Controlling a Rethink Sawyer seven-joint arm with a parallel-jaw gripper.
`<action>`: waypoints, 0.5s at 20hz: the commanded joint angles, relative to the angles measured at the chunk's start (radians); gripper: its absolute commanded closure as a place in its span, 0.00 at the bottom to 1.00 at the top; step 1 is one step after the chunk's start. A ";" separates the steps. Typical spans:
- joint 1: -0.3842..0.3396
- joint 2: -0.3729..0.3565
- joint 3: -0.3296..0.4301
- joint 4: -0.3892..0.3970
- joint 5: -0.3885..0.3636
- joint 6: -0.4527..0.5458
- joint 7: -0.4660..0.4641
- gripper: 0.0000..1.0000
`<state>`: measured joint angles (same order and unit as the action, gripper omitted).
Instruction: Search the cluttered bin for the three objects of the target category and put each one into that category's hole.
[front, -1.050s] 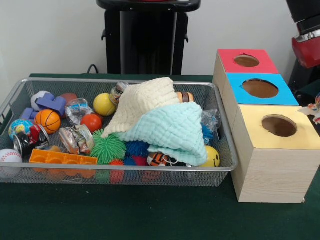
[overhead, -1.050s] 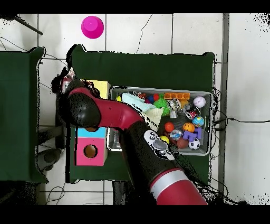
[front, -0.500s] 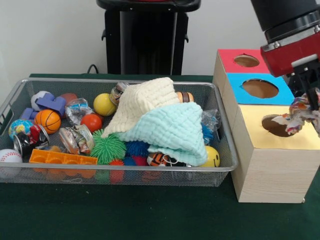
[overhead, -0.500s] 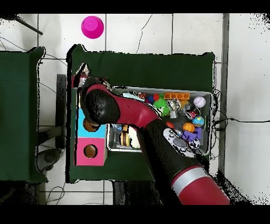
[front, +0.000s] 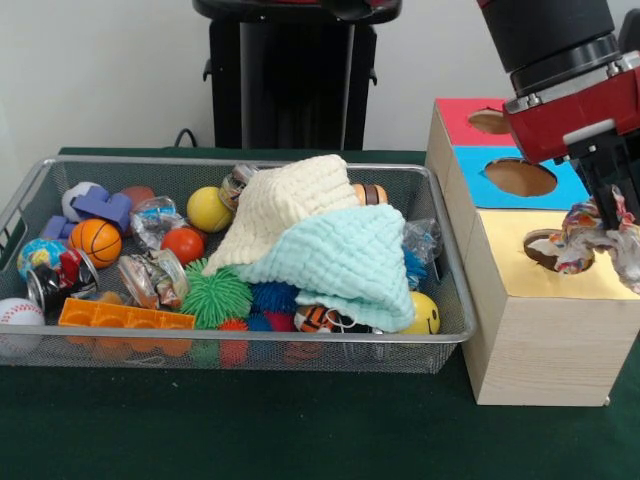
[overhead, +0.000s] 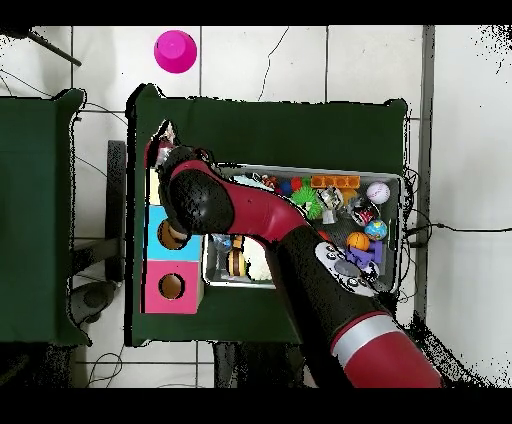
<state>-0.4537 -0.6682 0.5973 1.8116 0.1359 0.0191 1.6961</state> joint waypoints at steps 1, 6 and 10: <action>0.050 0.035 -0.056 0.027 -0.024 -0.078 0.191 1.00; 0.069 0.037 -0.073 0.051 -0.002 -0.082 0.215 1.00; 0.055 0.036 -0.061 0.051 -0.011 -0.048 0.191 1.00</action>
<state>-0.3838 -0.6677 0.5782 1.8268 0.1357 -0.0093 1.6961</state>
